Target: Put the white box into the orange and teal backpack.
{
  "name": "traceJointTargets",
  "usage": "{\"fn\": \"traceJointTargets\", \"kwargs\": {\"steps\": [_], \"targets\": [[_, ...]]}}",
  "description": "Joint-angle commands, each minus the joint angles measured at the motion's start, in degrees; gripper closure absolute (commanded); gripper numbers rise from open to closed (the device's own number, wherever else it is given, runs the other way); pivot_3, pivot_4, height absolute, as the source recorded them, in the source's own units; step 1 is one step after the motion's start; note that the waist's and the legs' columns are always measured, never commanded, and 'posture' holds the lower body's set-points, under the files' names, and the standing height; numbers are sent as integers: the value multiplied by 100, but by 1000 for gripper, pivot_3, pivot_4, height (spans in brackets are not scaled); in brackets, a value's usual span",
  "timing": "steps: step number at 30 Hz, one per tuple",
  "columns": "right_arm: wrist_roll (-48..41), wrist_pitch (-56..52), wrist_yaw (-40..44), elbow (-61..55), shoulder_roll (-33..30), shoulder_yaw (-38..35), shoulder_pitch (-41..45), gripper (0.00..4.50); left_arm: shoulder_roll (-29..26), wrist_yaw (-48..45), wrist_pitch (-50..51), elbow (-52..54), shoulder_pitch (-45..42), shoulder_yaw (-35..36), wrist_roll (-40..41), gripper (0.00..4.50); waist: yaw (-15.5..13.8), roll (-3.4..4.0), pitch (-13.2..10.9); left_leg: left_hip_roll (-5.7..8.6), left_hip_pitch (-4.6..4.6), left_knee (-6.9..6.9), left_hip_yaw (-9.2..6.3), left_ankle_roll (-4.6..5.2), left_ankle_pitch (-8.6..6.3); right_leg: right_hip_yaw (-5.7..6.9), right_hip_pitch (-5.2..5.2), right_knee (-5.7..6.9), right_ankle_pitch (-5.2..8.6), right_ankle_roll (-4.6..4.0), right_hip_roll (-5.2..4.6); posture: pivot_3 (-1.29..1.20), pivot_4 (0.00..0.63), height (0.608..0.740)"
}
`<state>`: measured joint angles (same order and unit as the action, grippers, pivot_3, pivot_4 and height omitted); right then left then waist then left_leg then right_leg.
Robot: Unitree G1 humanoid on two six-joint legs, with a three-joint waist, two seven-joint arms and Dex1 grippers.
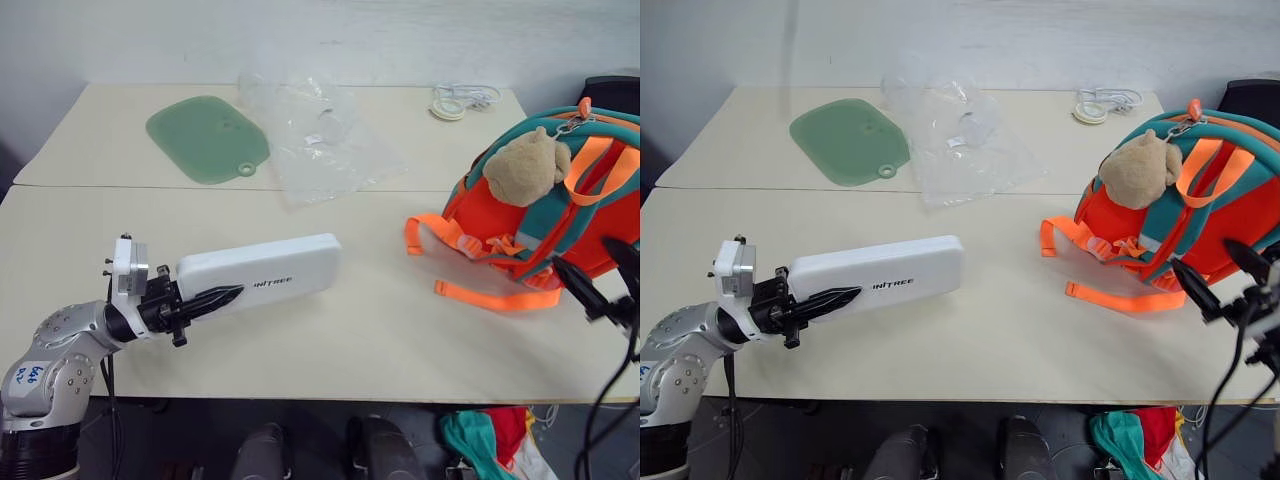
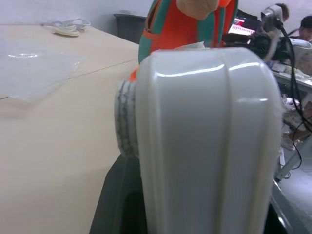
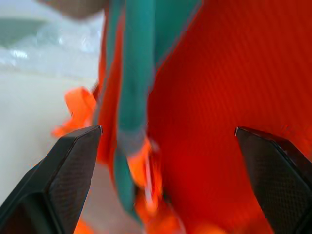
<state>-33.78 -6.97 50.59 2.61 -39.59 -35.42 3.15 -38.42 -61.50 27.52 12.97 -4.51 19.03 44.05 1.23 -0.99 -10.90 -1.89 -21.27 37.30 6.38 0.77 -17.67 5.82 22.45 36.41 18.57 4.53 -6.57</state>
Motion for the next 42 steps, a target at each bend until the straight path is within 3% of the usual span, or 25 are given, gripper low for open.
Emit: {"fn": "traceJointTargets", "kwargs": {"steps": [1,6,9,14,19,21,28,33,37,42], "targets": [[-220,-430,316,-67,-111,624,585,33,-4,-51,-50,43,-81,80,150,3290,8,0,0,-1,0,-2,-4,-1,0,2,0,0,0,0,0,0,150,740],[-77,-672,418,365,47,1389,1651,33,-34,20,202,151,-1,228,404,3290,24,3,-2,0,-5,0,-5,0,1,4,2,0,0,0,-1,0,150,740],[251,-178,485,945,199,1649,2176,616,13,272,438,277,61,511,769,3290,36,3,-3,0,-9,5,-4,1,0,5,3,-1,0,0,-2,0,150,740],[127,-190,936,1118,443,1979,2718,2310,-63,693,957,294,201,1096,1458,3290,52,3,-3,-2,-8,5,-4,-2,2,3,4,2,0,0,-1,0,150,740],[-465,-1098,1233,144,847,2536,3044,3926,-107,1147,1223,-226,306,1739,1750,3290,94,4,-4,-7,-5,3,-4,-5,4,3,5,8,0,0,0,0,150,740],[-783,-1520,1272,-373,1026,2767,3077,4352,-114,1299,1243,-456,302,1961,1770,3290,97,4,-4,-9,-4,0,-5,-7,5,3,7,10,1,-1,1,0,150,740],[-2027,-3031,1364,-1879,974,3134,2854,4440,-206,1429,1326,-687,267,2213,1758,3290,34,6,-5,-8,-24,-3,-14,-5,-3,8,16,8,1,-2,-1,0,150,740],[-3133,-4256,1330,-2435,-41,2545,2388,4441,-382,1340,1499,-359,338,2386,2001,3290,-6,4,-4,-4,-48,-1,-39,5,-15,24,13,-19,1,-2,-5,0,150,740],[-2964,-4271,1437,-2210,-513,2356,2115,4441,-529,1364,1720,348,373,2438,2413,3290,13,2,-4,1,-71,7,-51,16,-22,31,11,-48,-4,7,-6,0,150,740],[-2749,-4091,1482,-2079,-334,2613,2201,4441,-501,1820,1807,1261,252,2408,3196,3290,37,2,-4,1,-73,16,-50,14,-19,30,12,-48,-5,10,-5,0,150,740]]}}
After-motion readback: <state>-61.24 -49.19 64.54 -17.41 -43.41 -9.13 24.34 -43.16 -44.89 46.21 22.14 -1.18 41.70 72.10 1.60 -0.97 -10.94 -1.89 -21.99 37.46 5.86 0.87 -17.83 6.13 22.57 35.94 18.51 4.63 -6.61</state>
